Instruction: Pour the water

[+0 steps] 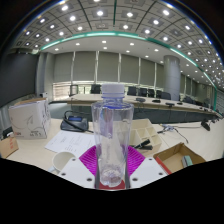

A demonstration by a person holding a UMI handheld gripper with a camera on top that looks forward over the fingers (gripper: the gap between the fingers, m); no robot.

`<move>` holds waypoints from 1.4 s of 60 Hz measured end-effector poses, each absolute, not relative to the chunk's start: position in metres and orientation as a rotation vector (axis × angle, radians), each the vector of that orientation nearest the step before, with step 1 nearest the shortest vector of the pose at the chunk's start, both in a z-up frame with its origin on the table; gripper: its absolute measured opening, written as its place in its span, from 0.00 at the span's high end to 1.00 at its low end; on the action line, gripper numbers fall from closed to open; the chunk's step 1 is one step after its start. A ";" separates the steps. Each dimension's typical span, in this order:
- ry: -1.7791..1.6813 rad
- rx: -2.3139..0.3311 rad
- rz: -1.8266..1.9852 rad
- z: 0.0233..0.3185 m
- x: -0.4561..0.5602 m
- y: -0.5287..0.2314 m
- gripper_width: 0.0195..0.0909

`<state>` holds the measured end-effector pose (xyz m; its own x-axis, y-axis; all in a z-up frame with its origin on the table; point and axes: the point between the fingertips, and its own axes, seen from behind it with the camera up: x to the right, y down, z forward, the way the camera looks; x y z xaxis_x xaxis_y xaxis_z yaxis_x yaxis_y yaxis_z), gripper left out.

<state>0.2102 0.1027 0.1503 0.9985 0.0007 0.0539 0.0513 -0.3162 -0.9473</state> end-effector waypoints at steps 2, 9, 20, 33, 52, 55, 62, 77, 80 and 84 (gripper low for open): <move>-0.045 -1.905 -0.051 0.133 0.217 0.107 0.79; -0.056 -1.930 -0.041 0.102 0.216 0.100 0.79; -0.010 -1.892 -0.023 0.085 0.218 0.099 0.70; -0.008 -1.978 -0.056 0.068 0.219 0.091 0.13; 0.086 -2.094 -0.137 0.110 0.200 0.012 0.06; 0.115 -2.102 -0.115 0.127 0.187 -0.013 0.06; 0.145 -2.151 -0.088 0.155 0.154 -0.067 0.06; 0.149 -2.225 -0.165 0.188 0.095 -0.167 0.06; 0.151 -2.231 -0.181 0.193 0.086 -0.181 0.07; 0.158 -2.230 -0.184 0.200 0.077 -0.194 0.07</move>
